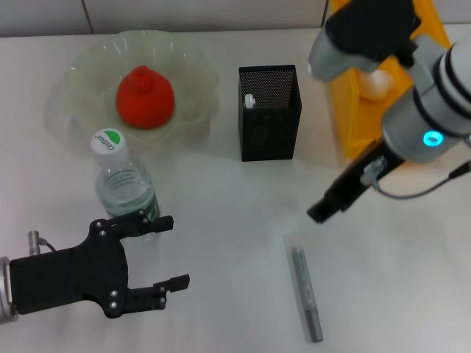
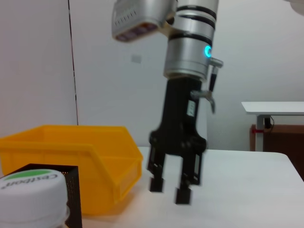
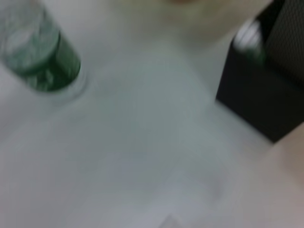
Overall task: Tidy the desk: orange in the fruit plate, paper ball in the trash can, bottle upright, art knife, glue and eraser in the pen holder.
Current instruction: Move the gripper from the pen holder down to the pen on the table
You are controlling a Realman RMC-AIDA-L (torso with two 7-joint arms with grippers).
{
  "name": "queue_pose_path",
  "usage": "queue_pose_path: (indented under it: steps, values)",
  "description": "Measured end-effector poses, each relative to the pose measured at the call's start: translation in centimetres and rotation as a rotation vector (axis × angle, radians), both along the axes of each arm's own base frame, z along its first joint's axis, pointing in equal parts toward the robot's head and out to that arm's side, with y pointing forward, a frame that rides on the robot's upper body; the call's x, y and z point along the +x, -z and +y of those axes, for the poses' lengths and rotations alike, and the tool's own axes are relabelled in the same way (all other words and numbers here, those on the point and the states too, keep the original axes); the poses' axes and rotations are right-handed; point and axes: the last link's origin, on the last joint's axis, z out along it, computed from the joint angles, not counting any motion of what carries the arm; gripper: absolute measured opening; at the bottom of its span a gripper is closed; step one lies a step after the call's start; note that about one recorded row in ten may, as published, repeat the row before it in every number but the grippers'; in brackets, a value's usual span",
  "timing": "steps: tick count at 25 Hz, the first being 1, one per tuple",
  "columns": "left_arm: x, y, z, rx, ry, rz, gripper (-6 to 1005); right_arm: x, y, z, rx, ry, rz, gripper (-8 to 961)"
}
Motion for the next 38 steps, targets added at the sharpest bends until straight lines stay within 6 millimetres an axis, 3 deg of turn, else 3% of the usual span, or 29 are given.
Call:
queue_pose_path:
  steps: [12, 25, 38]
  values:
    - [0.0, 0.0, -0.1, -0.002, 0.000, -0.001, 795, 0.9, 3.2, -1.0, -0.073, 0.037, 0.006, 676]
    - [0.0, -0.1, 0.0, -0.001, 0.003, -0.001, 795, 1.6, 4.8, -0.7, -0.092, 0.036, -0.019, 661]
    - [0.1, -0.2, 0.1, 0.004, 0.008, 0.003, 795, 1.6, 5.4, -0.6, -0.108, 0.067, 0.016, 426]
